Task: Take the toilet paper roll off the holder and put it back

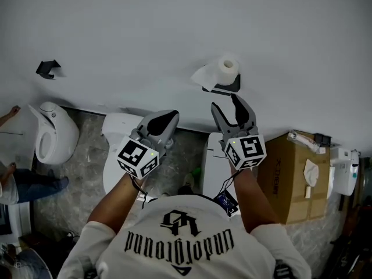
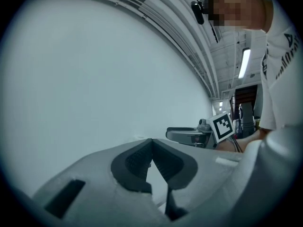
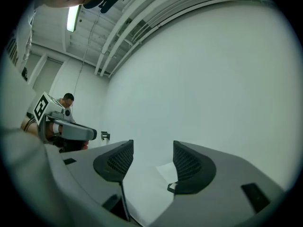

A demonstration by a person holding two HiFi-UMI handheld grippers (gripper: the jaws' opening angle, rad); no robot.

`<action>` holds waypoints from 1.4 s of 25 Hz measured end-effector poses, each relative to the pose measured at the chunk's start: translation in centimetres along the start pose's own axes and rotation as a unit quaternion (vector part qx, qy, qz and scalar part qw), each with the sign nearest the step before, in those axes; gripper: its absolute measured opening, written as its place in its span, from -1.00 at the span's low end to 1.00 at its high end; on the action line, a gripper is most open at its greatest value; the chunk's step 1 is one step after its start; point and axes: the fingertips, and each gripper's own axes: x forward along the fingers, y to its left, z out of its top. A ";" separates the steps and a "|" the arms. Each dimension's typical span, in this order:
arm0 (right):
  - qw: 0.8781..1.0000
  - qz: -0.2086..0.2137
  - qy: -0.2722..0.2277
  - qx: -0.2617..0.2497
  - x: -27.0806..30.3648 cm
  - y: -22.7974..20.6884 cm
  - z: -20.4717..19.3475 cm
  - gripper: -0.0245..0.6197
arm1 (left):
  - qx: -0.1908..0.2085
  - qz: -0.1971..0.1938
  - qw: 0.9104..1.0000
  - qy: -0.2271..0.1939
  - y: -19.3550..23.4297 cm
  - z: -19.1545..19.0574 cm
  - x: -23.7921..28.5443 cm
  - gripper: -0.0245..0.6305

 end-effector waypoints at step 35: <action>0.999 0.024 0.012 -0.022 -13.7 16.1 2.0 -0.89 | 0.010 -0.066 0.997 -0.027 -9.3 2.7 -15.2 -0.88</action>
